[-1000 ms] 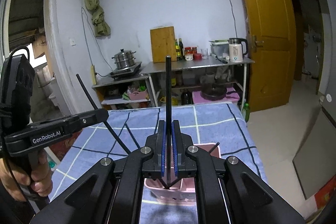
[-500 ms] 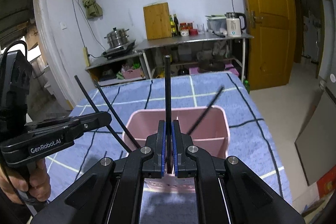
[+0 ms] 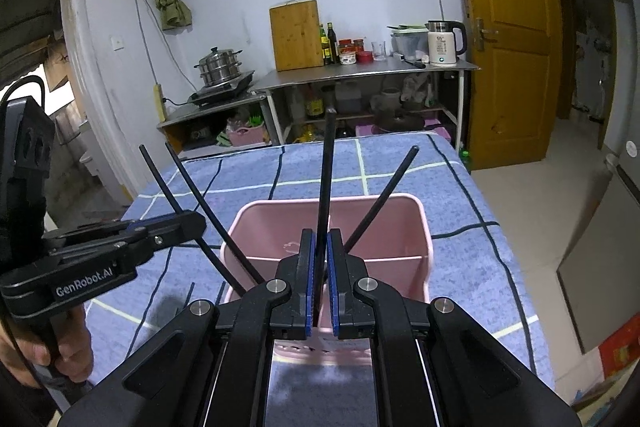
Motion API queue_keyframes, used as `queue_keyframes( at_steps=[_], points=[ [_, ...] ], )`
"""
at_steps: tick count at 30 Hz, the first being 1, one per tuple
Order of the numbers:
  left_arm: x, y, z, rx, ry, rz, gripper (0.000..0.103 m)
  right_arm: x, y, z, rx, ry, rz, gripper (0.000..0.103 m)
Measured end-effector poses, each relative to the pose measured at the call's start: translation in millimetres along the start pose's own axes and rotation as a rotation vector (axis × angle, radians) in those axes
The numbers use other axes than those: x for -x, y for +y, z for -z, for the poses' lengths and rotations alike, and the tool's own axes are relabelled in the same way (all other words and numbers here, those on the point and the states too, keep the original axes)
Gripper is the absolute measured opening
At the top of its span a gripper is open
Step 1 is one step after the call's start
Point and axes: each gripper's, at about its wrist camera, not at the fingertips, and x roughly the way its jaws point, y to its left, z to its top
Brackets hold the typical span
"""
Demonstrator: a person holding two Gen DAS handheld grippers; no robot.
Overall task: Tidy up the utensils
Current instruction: 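Lower the chopsticks into the pink holder and open both tools, then move both tools back to the chopstick row and lower onto chopsticks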
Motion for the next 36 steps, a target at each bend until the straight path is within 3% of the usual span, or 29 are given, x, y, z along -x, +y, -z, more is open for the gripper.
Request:
queue_keyframes(
  at_steps=[4,18,27,36],
  points=[
    [13,2,-1,0.002,-0.027,0.006,0.023,13,3,0,0.011,-0.021,0.012,0.015],
    [87,19,23,0.014,-0.134,-0.035,0.025,73,24,16,0.016,-0.108,-0.017,0.018],
    [117,53,65,0.059,-0.136,-0.108,0.025,70,52,44,0.038,-0.054,-0.091,0.018],
    [106,84,109,0.139,-0.065,-0.149,0.025,50,73,71,0.053,0.023,-0.140,0.018]
  ],
)
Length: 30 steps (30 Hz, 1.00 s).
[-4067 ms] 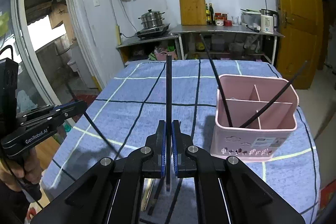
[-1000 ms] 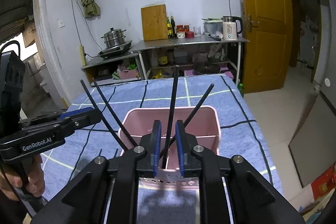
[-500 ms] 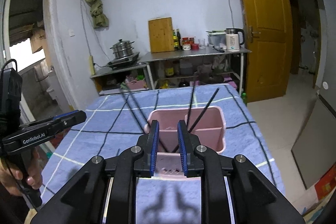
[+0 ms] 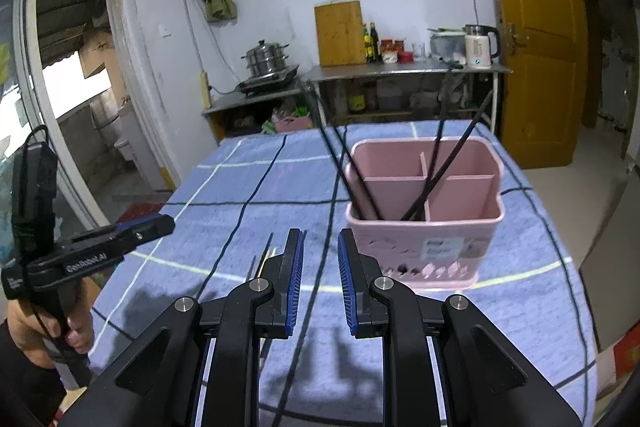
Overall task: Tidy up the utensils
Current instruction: 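Move both tools back to the chopstick row and lower onto chopsticks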
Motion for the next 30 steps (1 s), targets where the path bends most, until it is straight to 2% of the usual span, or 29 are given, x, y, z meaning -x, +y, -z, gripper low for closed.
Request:
queue_keyframes(
  at_steps=[12,18,24,29,30],
  points=[
    [-61,22,40,0.081,0.146,-0.023,0.025,-46,18,28,0.015,0.113,-0.051,0.018],
    [-93,25,47,0.100,0.194,-0.044,0.025,-59,19,35,0.018,0.144,-0.060,0.018],
    [-110,21,48,0.074,0.225,-0.077,0.025,-72,15,34,0.010,0.162,-0.067,0.018],
    [-117,15,48,0.045,0.229,-0.114,0.018,-77,14,34,0.006,0.172,-0.069,0.018],
    [-118,14,48,0.037,0.229,-0.124,0.013,-79,15,34,0.004,0.175,-0.071,0.018]
  ],
)
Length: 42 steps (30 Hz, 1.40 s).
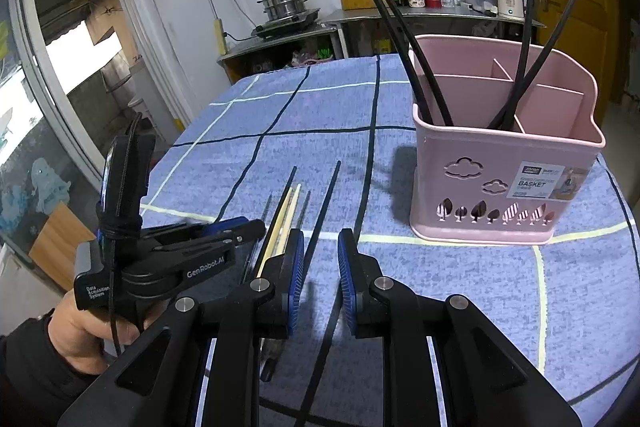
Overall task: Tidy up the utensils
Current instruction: 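Move both tools back to the chopstick row and lower onto chopsticks, then close the left tool on a metal chopstick while the right tool grasps a black one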
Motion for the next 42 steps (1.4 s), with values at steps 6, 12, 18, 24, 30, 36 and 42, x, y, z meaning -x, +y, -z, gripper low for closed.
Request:
queue_keyframes(
  at_steps=[6,12,18,24,30,36,42],
  points=[
    [3,4,2,-0.029,0.007,-0.018,0.007,-15,9,-3,0.012,0.017,-0.017,0.018],
    [11,29,4,0.010,0.003,-0.037,0.006,-51,19,-7,0.021,0.061,-0.032,0.015],
    [15,54,6,0.066,-0.008,-0.059,0.006,-84,24,-7,0.034,0.118,-0.017,0.010],
    [14,60,5,0.079,-0.007,-0.042,0.006,-108,24,-10,0.041,0.158,0.002,0.009],
    [13,63,2,0.082,0.000,-0.020,0.006,-120,23,-11,0.041,0.179,0.024,0.008],
    [10,63,-3,0.063,0.017,-0.023,0.006,-125,27,-16,0.048,0.192,0.041,0.008],
    [4,61,-13,0.033,0.042,-0.026,0.007,-131,28,-22,0.048,0.210,0.052,0.008]
  ],
)
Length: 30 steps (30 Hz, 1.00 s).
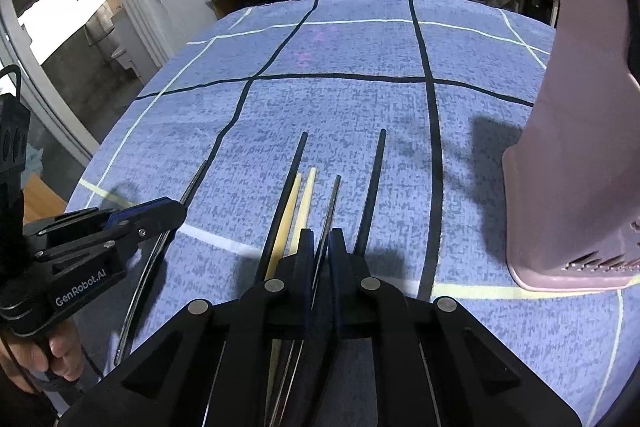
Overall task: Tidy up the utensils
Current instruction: 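Close the left tool on a metal chopstick while the right tool grasps a black one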
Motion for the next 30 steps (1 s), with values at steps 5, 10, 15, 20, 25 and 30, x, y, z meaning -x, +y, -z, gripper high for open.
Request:
queue_keyframes(
  at_steps=[5,10,15,20,25,30],
  points=[
    [-4,-5,-8,-0.029,0.020,-0.011,0.007,-2,3,-4,0.014,0.023,0.012,0.008],
    [-6,-10,-10,-0.053,0.022,-0.032,0.006,-2,2,-7,0.012,0.025,0.007,0.006],
    [3,-10,-11,-0.038,0.000,-0.011,0.006,15,0,-7,0.002,-0.017,-0.017,0.006],
    [30,-13,-17,-0.038,-0.060,0.012,0.006,45,2,-10,0.005,-0.073,-0.030,0.005],
    [64,-18,-23,-0.052,-0.128,0.026,0.006,85,4,-11,0.006,-0.152,-0.039,0.005],
    [95,-20,-24,-0.062,-0.180,0.043,0.006,125,4,-5,-0.001,-0.226,-0.041,0.005]
  ],
)
